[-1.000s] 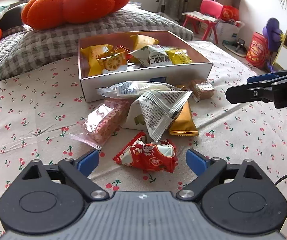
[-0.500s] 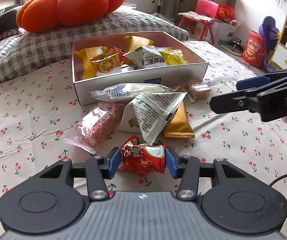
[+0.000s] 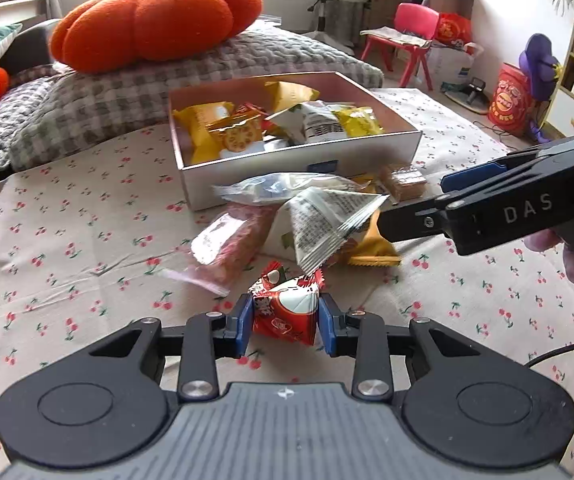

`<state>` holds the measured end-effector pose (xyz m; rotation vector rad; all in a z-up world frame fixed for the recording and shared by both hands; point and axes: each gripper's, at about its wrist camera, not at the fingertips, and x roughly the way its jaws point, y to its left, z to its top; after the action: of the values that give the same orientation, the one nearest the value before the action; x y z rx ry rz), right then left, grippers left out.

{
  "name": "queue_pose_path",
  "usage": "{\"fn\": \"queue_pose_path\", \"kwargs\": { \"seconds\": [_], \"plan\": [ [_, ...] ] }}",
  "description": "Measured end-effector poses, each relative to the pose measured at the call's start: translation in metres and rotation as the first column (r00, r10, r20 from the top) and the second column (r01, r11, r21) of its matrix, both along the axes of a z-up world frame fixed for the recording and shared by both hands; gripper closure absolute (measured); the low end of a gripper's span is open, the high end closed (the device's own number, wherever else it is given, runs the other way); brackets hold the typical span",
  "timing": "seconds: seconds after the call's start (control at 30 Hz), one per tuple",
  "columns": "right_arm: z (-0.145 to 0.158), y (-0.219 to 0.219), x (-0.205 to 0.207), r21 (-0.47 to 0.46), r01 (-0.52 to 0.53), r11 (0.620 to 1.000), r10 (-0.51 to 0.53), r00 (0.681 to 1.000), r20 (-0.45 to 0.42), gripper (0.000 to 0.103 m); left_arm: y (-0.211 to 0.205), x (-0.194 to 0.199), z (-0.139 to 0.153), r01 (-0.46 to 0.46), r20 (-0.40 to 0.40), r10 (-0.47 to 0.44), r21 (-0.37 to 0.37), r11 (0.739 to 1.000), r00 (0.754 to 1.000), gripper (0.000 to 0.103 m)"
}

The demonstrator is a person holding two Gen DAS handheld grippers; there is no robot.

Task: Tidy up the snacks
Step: 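Grasp the red candy pack with left tool while right tool approaches white striped pack, then grasp white striped paper pack with right tool while left tool lifts red pack toward box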

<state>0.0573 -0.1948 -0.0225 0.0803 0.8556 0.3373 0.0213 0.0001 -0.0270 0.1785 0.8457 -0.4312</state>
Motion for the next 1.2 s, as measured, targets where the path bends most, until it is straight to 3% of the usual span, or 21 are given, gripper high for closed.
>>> {"fn": "queue_pose_path", "kwargs": {
  "seconds": [0.57,0.73,0.83,0.9,0.97,1.2],
  "plan": [
    [-0.013,0.038,0.025,0.106,0.042,0.993,-0.030,0.993,-0.110,0.008,0.026,-0.002,0.004,-0.030,0.010,0.030,0.013,0.999,1.000,0.072],
    [-0.018,0.048,0.028,0.077,0.042,0.996,-0.033,0.993,-0.111,0.011,0.025,-0.002,0.004,-0.024,0.008,0.024,0.013,1.000,1.000,0.072],
    [-0.019,0.053,0.027,0.034,0.030,0.999,-0.027,0.995,-0.096,0.023,0.025,-0.002,0.003,-0.024,0.008,0.024,0.014,1.000,1.000,0.072],
    [-0.019,0.055,0.027,0.018,0.011,1.000,-0.009,0.996,-0.093,0.040,0.026,-0.001,0.004,-0.028,0.008,0.028,0.012,1.000,1.000,0.072],
    [-0.018,0.054,0.026,0.019,0.008,1.000,-0.006,0.995,-0.095,0.045,0.026,-0.001,0.004,-0.031,0.008,0.031,0.011,0.999,1.000,0.072],
    [-0.012,0.039,0.023,0.094,0.012,0.995,0.001,0.989,-0.145,0.051,0.029,0.002,0.008,-0.048,-0.002,0.048,-0.016,0.999,0.999,0.072]
  ]
}}
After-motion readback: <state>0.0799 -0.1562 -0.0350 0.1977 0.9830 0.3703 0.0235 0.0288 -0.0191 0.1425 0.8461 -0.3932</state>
